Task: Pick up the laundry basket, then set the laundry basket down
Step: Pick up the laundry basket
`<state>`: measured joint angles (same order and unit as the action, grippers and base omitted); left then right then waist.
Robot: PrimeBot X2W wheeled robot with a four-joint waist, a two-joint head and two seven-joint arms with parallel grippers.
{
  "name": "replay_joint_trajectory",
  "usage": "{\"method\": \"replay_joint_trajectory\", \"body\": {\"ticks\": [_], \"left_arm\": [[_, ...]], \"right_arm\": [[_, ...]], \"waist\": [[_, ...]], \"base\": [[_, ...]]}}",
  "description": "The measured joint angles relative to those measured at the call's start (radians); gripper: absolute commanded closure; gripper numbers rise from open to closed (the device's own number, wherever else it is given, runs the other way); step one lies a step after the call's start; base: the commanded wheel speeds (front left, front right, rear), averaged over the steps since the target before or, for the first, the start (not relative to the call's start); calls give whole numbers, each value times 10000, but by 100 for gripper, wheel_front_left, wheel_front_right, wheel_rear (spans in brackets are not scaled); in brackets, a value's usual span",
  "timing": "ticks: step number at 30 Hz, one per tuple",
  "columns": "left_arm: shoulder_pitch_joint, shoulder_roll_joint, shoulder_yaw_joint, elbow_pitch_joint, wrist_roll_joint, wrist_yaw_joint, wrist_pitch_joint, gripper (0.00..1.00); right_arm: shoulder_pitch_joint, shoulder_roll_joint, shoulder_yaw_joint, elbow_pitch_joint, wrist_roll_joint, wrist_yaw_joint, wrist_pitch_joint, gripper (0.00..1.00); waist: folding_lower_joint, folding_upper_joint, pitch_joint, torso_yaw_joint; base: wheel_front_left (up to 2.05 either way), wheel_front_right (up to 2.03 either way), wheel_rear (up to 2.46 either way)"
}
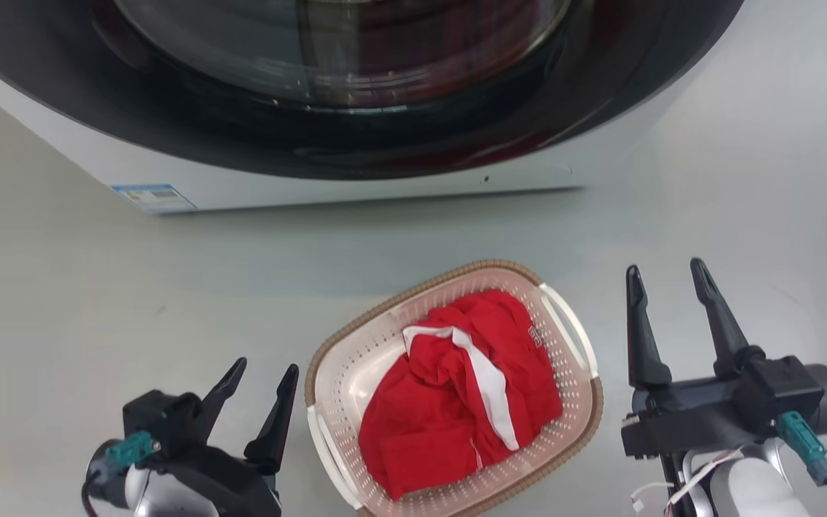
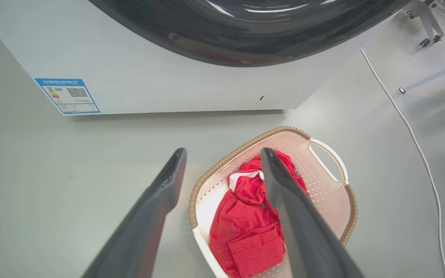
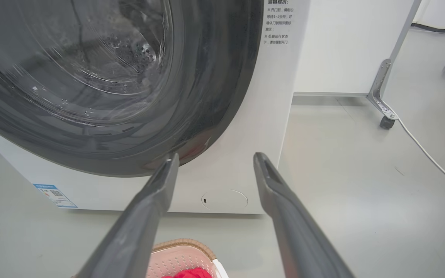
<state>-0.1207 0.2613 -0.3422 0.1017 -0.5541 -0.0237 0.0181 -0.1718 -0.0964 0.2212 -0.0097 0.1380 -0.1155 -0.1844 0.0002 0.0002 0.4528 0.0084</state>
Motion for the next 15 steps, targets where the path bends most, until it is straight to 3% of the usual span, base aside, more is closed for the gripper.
{"method": "replay_joint_trajectory", "body": {"ticks": [15], "left_arm": [[-1985,73,-132,1854,-731,-746,1122,0]], "right_arm": [[-1463,153,151,-123,-234,-33,59,0]], "waist": [[1,1,2203,-289]], "base": [[0,0,0]]}}
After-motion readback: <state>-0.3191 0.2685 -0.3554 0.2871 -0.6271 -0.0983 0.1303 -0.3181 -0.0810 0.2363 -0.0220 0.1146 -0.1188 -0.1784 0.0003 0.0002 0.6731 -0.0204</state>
